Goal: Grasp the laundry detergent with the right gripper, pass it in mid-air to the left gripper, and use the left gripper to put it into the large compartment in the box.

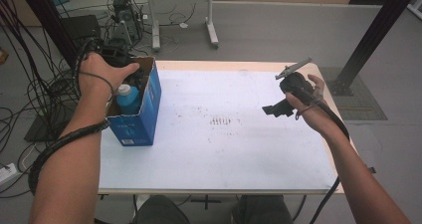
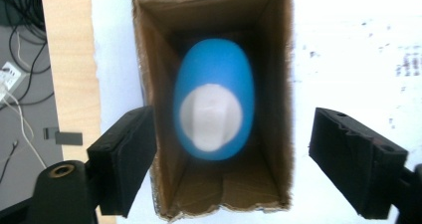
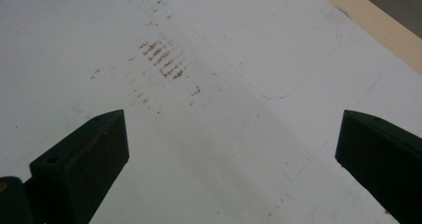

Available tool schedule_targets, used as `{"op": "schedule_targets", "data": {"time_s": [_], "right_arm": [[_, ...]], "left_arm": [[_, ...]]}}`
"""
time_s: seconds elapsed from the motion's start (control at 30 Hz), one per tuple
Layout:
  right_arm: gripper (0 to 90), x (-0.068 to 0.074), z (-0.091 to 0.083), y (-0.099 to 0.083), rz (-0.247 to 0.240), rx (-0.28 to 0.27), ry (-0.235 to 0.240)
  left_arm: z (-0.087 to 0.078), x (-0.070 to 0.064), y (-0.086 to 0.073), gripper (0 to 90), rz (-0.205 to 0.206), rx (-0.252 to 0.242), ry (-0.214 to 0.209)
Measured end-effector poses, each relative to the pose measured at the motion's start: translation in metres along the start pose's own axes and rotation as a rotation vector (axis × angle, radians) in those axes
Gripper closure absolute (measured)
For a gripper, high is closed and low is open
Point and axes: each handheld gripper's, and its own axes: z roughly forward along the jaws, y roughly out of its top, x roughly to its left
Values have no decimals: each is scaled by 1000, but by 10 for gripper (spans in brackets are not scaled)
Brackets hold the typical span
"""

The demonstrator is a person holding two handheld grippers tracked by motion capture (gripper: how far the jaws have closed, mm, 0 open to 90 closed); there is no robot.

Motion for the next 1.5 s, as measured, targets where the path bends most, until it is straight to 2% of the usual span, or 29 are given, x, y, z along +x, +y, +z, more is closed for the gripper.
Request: {"op": "schedule_targets", "data": {"time_s": [0.3,0.4,0.53,0.7,0.83,1.2,1.5], "right_arm": [[2,-3,-3,3,-4,23,-14],[2,-5,-5,5,-8,31,-19],[2,-7,-6,7,-9,30,-24],[2,-11,-4,8,-20,47,-18],[2,-15,-1,9,-23,55,-13],[2,-24,0,8,-34,74,-2],[2,-23,4,12,-44,88,0]], "left_arm": [[-8,-33,-4,126,71,-32,-37],[-9,-45,-5,111,99,-32,-66],[-10,-60,-3,96,149,-31,-64],[-10,-76,1,90,184,-40,-59],[-7,-87,5,84,215,-25,-53],[0,-105,16,71,237,-27,-66],[6,-112,21,70,247,-25,-74]]}}
